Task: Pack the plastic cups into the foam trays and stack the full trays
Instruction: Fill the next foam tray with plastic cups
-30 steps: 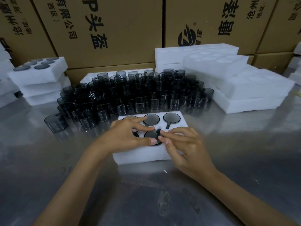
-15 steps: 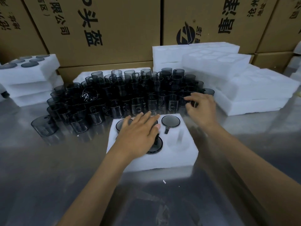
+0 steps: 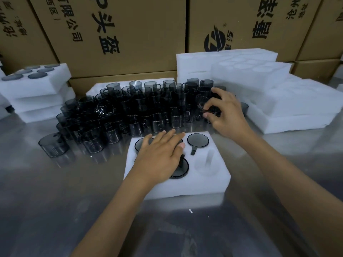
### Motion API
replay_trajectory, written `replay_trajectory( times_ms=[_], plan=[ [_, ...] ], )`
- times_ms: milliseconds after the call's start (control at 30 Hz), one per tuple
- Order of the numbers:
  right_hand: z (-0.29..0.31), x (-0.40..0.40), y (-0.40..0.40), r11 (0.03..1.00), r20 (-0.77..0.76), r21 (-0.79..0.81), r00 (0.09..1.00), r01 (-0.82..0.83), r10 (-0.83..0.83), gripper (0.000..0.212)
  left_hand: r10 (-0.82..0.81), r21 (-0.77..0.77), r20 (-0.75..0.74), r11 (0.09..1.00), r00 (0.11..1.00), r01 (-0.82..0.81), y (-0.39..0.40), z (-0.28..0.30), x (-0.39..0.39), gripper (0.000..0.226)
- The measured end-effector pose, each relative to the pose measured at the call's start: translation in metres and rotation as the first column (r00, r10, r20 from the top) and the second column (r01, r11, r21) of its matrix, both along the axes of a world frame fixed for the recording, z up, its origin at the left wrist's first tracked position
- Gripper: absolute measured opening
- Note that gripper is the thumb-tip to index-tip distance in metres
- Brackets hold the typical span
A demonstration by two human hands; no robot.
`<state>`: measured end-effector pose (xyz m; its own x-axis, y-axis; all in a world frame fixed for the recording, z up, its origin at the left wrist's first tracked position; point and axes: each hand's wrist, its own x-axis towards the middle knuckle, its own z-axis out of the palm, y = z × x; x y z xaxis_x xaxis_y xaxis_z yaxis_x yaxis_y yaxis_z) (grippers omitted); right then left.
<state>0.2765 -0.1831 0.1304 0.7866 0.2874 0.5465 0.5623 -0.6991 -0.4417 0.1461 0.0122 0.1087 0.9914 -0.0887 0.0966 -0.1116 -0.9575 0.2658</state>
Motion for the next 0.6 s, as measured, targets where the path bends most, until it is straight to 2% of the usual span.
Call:
replay_trajectory(
  times_ms=[67,133,200,267,333,400,433,500,600],
  plan=[
    [0.009,-0.022,-0.002,0.988,-0.064,0.141,0.995,-0.062,0.072,0.014,0.006,-0.063,0.086,0.998,0.996,0.000,0.000,0.003,-0.003,0.051],
    [0.012,-0.046,-0.002,0.951,-0.117,0.300,0.987,-0.071,0.111,0.016,0.007,-0.104,0.293,0.994,0.956,0.024,-0.003,0.008,-0.008,0.055],
    [0.013,-0.069,0.000,0.870,-0.189,0.492,0.971,-0.033,0.144,0.016,-0.020,-0.129,0.501,0.987,0.865,0.098,-0.010,0.011,-0.014,0.056],
    [0.013,-0.090,0.004,0.739,-0.228,0.674,0.953,0.006,0.200,0.020,-0.064,-0.159,0.622,0.965,0.780,0.206,-0.022,0.011,-0.017,0.059],
    [0.011,-0.105,0.008,0.582,-0.255,0.811,0.932,0.061,0.256,0.021,-0.114,-0.181,0.642,0.939,0.758,0.294,-0.036,0.012,-0.015,0.062],
    [0.008,-0.114,0.012,0.441,-0.285,0.890,0.899,0.119,0.333,0.031,-0.148,-0.201,0.614,0.920,0.775,0.335,-0.048,0.013,-0.012,0.067],
    [0.006,-0.117,0.012,0.422,-0.302,0.895,0.891,0.143,0.338,0.037,-0.155,-0.217,0.600,0.913,0.785,0.347,-0.053,0.014,-0.011,0.069],
    [0.003,-0.120,0.012,0.456,-0.310,0.879,0.892,0.138,0.328,0.041,-0.150,-0.278,0.591,0.885,0.792,0.375,-0.058,0.014,-0.007,0.071],
    [-0.001,-0.124,0.007,0.506,-0.235,0.862,0.896,0.013,0.378,0.027,-0.088,-0.465,0.564,0.788,0.821,0.404,-0.057,0.016,-0.005,0.067]
  ],
)
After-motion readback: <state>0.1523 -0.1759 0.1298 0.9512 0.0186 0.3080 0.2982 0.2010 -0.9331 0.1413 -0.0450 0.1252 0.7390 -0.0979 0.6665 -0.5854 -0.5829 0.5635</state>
